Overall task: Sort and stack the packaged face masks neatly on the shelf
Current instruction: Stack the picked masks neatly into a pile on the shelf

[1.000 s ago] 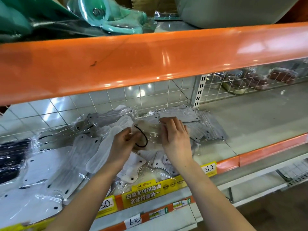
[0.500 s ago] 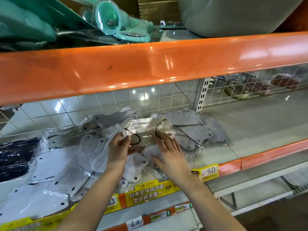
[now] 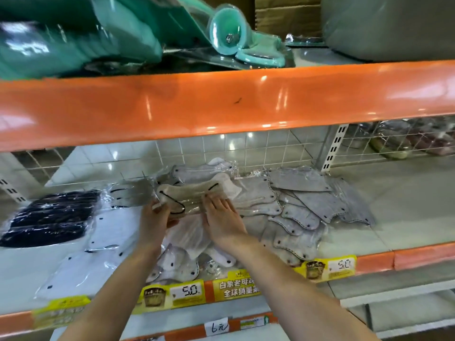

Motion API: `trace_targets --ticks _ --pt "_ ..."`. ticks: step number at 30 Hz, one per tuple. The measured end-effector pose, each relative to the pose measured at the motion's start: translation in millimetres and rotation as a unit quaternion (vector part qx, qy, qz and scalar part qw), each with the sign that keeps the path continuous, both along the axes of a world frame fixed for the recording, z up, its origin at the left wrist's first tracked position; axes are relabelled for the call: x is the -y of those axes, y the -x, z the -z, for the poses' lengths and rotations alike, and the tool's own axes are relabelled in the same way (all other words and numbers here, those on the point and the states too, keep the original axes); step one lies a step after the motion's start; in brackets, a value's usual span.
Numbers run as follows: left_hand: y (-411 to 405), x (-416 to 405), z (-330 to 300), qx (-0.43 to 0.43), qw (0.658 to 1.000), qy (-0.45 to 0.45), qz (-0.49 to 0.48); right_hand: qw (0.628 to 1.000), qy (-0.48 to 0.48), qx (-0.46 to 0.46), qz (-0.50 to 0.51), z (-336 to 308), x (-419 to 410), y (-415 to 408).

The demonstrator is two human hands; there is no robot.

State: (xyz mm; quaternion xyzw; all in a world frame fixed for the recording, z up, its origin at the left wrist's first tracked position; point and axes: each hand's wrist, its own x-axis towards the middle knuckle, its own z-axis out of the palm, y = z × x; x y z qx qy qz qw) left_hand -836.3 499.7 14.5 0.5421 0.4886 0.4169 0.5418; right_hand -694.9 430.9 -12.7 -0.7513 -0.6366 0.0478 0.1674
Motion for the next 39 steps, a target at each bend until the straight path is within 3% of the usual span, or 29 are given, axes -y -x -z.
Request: trace_targets --ticks 2,4,6,8,10,12,14,17,21,24,28,32,39 --pt "12.2 -12.3 4.4 -0.035 0.998 -0.043 -0.020 1.000 0.004 -0.005 -0.002 2.9 -11.5 12.2" --pt "20.5 -21.8 10.7 -0.148 0.982 -0.105 -0.055 1.000 0.023 -0.014 0.007 5.9 -18.1 21.7" --pt "22.0 -22.1 16.6 -0.272 0.936 -0.213 -0.066 0.998 0.051 -0.015 0.025 13.6 -20.1 27.7" --pt "14.7 -12.5 19.2 -0.317 0.904 -0.286 -0.024 0.998 0.058 -0.001 0.039 22.6 -20.1 30.5" --pt "2.7 -5.1 22.8 -0.317 0.895 -0.310 0.043 0.998 0.054 0.004 0.043 28.3 -21.8 31.2" --pt "-8.6 -0.8 29.3 -0.333 0.894 -0.280 0.106 0.997 0.062 -0.007 0.039 27.6 -24.3 30.3" --pt "-18.9 4.6 35.6 -0.344 0.895 -0.249 0.135 0.997 0.057 -0.042 0.021 19.2 -23.5 25.1" --pt "-33.8 15.0 38.0 -0.369 0.870 -0.284 0.164 0.997 0.011 -0.078 0.022 0.6 -6.5 8.0" --pt "-58.4 39.1 34.5 -0.352 0.853 -0.296 0.247 0.988 0.012 -0.052 0.144 -4.2 37.9 -25.4" --pt "-77.5 59.9 41.9 -0.335 0.812 -0.366 0.309 0.972 0.074 -0.007 0.222 3.0 75.9 -45.3" --pt "-99.1 87.1 45.9 -0.362 0.783 -0.379 0.335 0.959 0.069 0.030 0.274 17.4 109.9 -60.5" --pt "-116.2 93.0 50.1 -0.387 0.762 -0.400 0.330 0.964 0.094 0.010 0.247 15.3 126.9 -69.5" --pt "-109.4 97.5 56.3 -0.368 0.772 -0.405 0.323 0.972 0.075 -0.024 0.220 14.0 129.2 -74.5"
